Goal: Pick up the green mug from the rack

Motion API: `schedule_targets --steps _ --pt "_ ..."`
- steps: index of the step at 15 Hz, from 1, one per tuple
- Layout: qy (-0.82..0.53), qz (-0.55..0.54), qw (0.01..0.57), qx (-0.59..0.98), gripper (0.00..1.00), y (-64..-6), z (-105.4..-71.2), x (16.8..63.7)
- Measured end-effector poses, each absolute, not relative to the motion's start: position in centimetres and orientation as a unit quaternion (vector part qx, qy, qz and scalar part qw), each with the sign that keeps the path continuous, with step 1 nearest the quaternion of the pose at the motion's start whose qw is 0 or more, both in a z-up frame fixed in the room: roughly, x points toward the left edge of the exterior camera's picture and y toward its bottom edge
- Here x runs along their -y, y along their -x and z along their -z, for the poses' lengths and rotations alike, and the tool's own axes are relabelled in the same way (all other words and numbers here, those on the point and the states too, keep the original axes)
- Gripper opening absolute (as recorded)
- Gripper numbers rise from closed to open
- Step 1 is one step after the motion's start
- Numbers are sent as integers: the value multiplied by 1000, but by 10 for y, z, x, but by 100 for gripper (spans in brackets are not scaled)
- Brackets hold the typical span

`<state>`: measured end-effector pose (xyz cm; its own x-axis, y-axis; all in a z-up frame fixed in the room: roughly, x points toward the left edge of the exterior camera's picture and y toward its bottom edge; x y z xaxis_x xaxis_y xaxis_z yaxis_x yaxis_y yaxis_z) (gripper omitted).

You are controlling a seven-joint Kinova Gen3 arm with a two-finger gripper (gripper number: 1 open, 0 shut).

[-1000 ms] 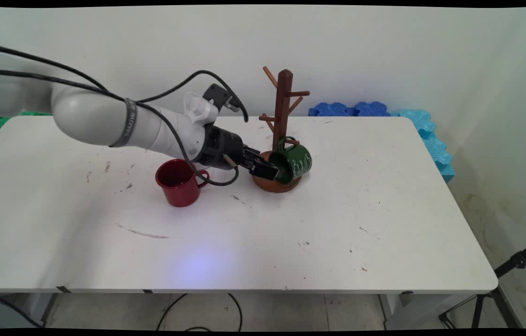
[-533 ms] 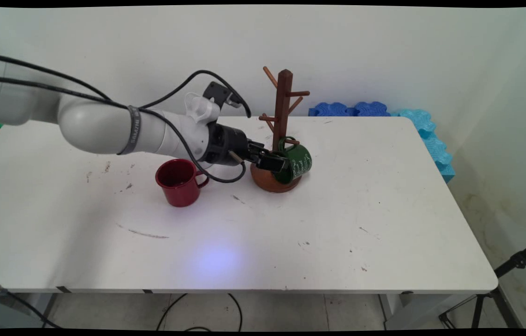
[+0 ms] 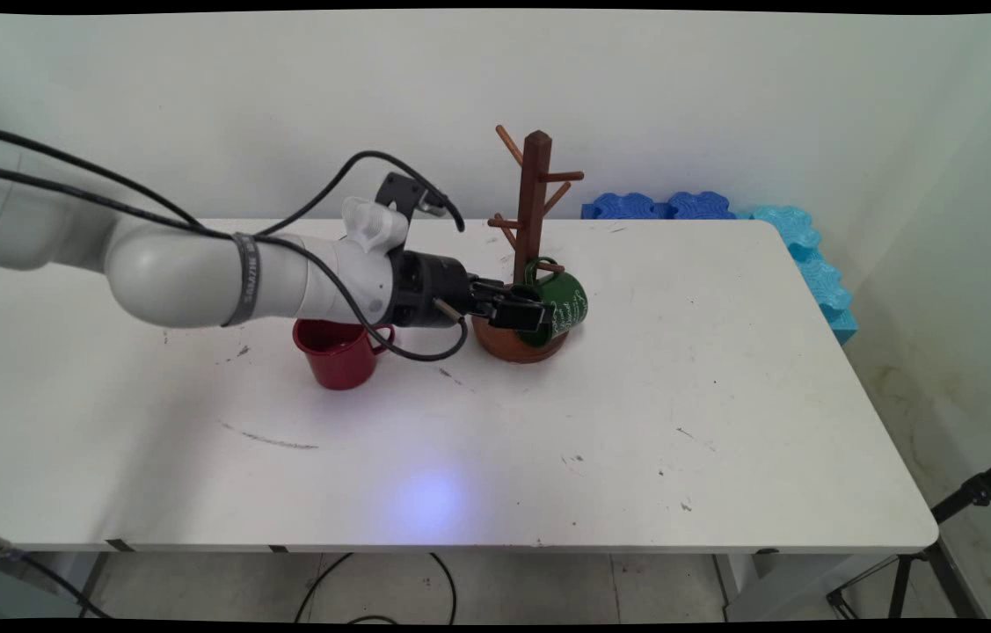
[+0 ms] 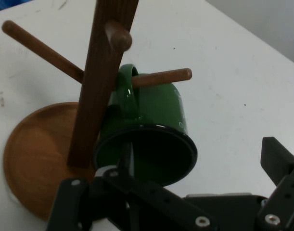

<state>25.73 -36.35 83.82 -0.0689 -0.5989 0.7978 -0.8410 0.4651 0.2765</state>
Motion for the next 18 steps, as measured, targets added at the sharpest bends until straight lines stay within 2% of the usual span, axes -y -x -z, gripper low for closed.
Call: schedule_targets --steps 18 --pt "-535 -135 494 672 100 -222 -784 369"
